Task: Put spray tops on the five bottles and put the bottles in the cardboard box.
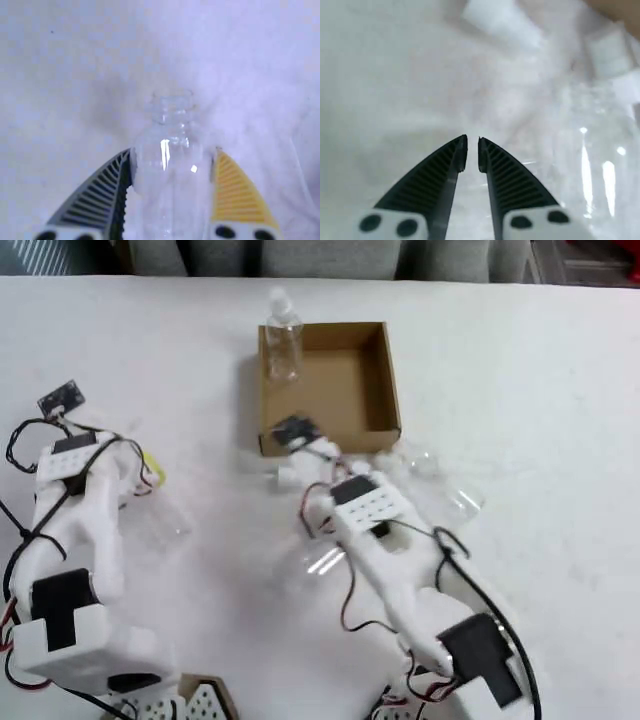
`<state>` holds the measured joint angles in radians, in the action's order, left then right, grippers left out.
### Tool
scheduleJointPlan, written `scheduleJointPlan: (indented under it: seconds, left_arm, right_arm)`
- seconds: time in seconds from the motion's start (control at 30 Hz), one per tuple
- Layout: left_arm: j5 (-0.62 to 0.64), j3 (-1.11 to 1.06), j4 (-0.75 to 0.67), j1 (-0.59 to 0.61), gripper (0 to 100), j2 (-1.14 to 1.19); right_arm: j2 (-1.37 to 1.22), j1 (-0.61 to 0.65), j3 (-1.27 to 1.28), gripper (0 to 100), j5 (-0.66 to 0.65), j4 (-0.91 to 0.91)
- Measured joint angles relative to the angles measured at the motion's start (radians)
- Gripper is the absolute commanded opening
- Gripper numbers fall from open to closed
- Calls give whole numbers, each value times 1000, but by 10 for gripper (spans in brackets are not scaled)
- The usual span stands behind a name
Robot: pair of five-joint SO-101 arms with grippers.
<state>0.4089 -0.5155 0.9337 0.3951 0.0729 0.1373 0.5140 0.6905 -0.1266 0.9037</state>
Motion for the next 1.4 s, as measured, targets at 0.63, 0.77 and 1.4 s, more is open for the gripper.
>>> scheduleJointPlan:
  seconds: [0.63,0.77,1.4]
  left_arm:
    - [2,0,0,0,21,0]
    - [2,0,0,0,21,0]
    - [-54,-35,-80,0,21,0]
  right_arm:
    - [46,0,-91,163,-232,-38]
    - [-28,8,-95,166,-347,-117]
    - [-155,51,-95,198,-772,-318]
